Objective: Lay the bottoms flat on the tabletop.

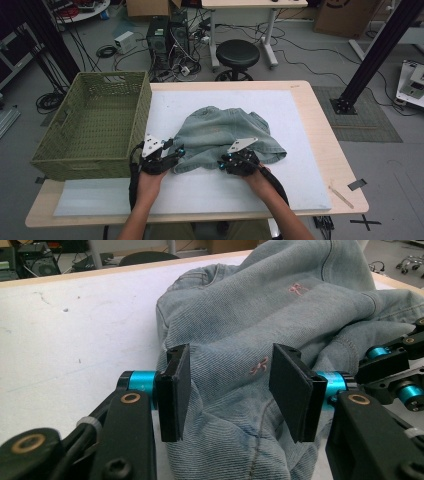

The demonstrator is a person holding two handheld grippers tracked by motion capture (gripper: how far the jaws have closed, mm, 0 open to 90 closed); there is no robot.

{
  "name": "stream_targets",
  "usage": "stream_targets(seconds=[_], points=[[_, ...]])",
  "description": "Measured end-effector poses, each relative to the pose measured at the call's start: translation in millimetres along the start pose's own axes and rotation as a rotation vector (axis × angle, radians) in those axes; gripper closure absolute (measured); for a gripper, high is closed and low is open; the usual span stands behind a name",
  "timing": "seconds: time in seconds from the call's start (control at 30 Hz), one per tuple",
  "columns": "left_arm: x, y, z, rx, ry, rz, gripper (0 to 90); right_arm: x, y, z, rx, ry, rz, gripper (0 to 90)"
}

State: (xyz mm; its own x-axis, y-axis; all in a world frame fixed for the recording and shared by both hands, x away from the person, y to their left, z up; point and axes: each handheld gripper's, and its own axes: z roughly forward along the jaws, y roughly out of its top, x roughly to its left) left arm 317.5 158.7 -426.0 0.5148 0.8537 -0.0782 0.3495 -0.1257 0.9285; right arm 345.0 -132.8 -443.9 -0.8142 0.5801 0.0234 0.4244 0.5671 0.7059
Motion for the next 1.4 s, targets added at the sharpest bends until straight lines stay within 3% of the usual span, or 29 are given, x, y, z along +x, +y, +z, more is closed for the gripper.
stream_targets(seconds=[0.1, 0.2, 0.37, 0.6, 0.73, 0.8, 0.83, 0.9, 0.97, 1.03, 1.07, 1.23, 1.3, 1.4], points=[[-1.8, -0.5, 1.0, 0.002, -0.003, 0.004, 51.1, -4.5, -0.7, 0.4, -0.001, 0.035, 0.045, 76.6], [-2.8, 0.2, 1.6, 0.000, -0.005, 0.002, 51.1, -2.8, -0.3, -0.2, 0.002, 0.037, 0.031, 81.9], [-3.3, 1.1, 1.0, -0.010, -0.007, -0.002, 51.2, -3.4, -2.2, -6.9, 0.012, 0.098, 0.072, 87.0], [-1.2, 0.6, -2.2, -0.007, -0.006, 0.001, 51.3, 14.1, -16.1, -25.9, 0.043, 0.237, 0.004, 87.5], [-1.2, -0.1, -4.4, -0.002, -0.005, 0.001, 51.1, 21.4, -20.6, -34.4, 0.029, 0.253, -0.022, 85.3], [-1.0, -1.2, -5.7, 0.007, -0.010, 0.002, 50.3, 20.0, -22.0, -41.5, -0.008, 0.214, -0.007, 77.2], [-1.3, -1.9, -6.6, 0.016, -0.015, 0.000, 49.4, 18.1, -22.8, -46.0, -0.032, 0.182, 0.010, 69.0], [-1.9, -3.6, -8.8, 0.031, -0.026, 0.003, 47.2, 11.2, -26.1, -57.3, -0.084, 0.107, 0.043, 66.5], [-2.9, -5.2, -12.2, 0.045, -0.034, 0.013, 45.9, 2.4, -31.5, -69.5, -0.100, -0.029, 0.055, 66.7], [-3.4, -7.1, -15.8, 0.058, -0.035, 0.024, 44.1, -8.4, -39.5, -79.2, -0.071, -0.168, 0.062, 69.1], [-2.7, -7.9, -17.5, 0.064, -0.036, 0.022, 44.0, -15.0, -44.4, -83.3, -0.050, -0.208, 0.070, 69.7], [1.9, -11.4, -24.7, 0.080, -0.045, 0.003, 40.7, -41.0, -68.2, -92.2, 0.015, -0.311, 0.136, 69.6], [2.0, -13.6, -24.5, 0.101, -0.050, 0.003, 40.1, -47.3, -74.8, -91.4, 0.029, -0.340, 0.169, 65.5], [1.7, -17.5, -22.4, 0.142, -0.059, -0.001, 39.3, -52.5, -81.6, -86.7, 0.073, -0.397, 0.166, 61.8]])
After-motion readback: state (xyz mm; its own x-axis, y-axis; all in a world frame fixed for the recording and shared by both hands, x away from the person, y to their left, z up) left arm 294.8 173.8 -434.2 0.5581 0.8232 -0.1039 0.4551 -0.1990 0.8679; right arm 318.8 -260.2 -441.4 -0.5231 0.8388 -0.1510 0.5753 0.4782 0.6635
